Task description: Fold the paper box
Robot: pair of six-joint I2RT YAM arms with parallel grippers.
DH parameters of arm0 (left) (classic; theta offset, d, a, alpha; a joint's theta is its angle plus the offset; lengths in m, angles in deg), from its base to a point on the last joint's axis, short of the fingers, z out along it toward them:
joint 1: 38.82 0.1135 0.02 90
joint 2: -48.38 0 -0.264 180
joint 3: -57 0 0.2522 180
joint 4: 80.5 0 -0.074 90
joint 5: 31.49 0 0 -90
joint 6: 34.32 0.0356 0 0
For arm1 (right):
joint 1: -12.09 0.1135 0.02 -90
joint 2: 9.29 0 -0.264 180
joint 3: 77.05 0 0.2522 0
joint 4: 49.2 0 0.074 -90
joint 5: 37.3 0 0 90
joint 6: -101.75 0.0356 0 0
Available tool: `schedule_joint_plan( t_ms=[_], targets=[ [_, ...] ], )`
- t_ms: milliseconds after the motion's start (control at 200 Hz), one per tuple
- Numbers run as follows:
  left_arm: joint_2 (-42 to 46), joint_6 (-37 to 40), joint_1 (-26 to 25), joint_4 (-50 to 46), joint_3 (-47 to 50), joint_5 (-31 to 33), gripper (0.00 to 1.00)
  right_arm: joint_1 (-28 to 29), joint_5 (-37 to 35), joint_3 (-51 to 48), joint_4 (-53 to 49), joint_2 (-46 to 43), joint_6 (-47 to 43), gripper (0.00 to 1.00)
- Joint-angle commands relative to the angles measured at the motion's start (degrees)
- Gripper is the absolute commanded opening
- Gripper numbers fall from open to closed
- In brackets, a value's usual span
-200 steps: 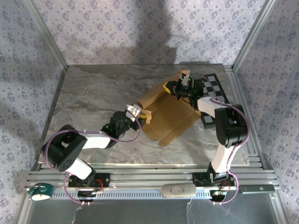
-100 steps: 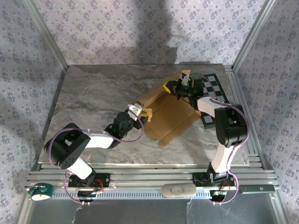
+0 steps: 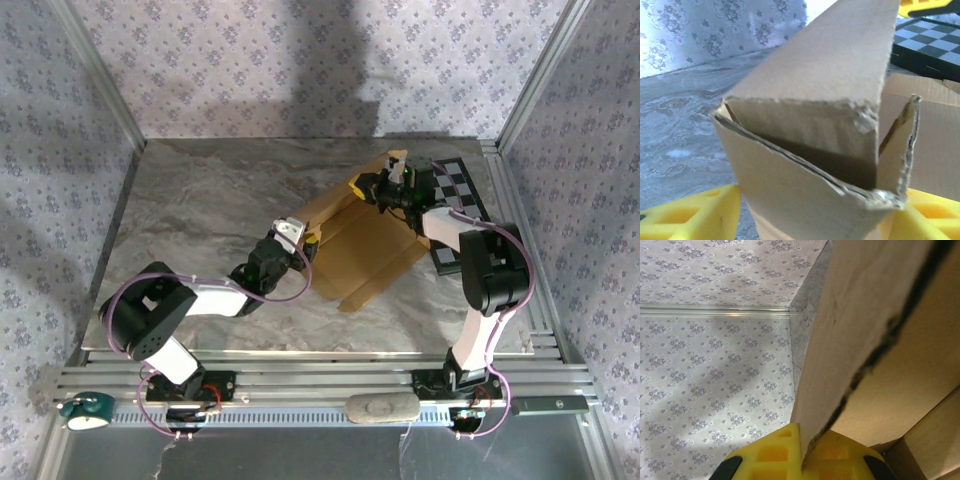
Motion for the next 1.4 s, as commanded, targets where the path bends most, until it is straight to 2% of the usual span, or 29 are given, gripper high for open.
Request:
schedule_joint_plan(
  t_ms=[0, 260, 395, 625, 755, 885, 949, 1149, 1234, 1394],
  targets=[
    [-1.12, -2.04, -0.95, 1.26, -2.66, 6.46, 0.68, 0.54, 0.6, -1.35, -0.89, -0.27, -0.36, 0.0],
    [-5.09, -3.42, -3.92, -0.68, -7.47, 15.81, 0.53, 1.49, -1.17, -3.24, 1.97, -0.54, 0.81, 0.0],
    [-5.93, -5.96, -4.77, -2.82, -8.75, 23.3, 0.43, 1.47, -1.82, -4.99, 4.43, -0.88, 1.9, 0.0],
    [-6.29, -8.69, -5.11, -3.47, -8.33, 27.36, 0.34, 1.63, -3.05, -6.86, 5.38, -1.84, 2.14, 0.0],
    [-6.29, -10.88, -5.27, -6.29, -9.38, 31.23, 0.2, 2.19, -4.01, -8.02, 5.89, -1.94, 2.0, 0.0],
    [-7.21, -12.61, -5.22, -10.12, -11.6, 34.47, 0.1, 3.16, -5.29, -9.78, 8.14, -2.01, 3.49, 0.0],
    [-7.82, -13.46, -5.3, -12.71, -12.89, 36.55, 0.0, 3.85, -6.23, -10.34, 8.57, -2.52, 3.92, 0.0],
    [-8.49, -14.43, -5.38, -14.76, -13.45, 38.09, 0.0, 4.83, -9.04, -10.69, 5.58, -4.57, 3.52, 0.0],
    [-8.99, -14.6, -5.32, -14.77, -13.25, 37.05, 0.17, 4.76, -8.98, -10.42, 5.13, -4.58, 3.57, 0.0],
    [-10.48, -15.04, -5.22, -15.33, -13.22, 36.4, 0.19, 4.82, -8.89, -10.01, 4.84, -4.15, 3.65, 0.0]
  ],
)
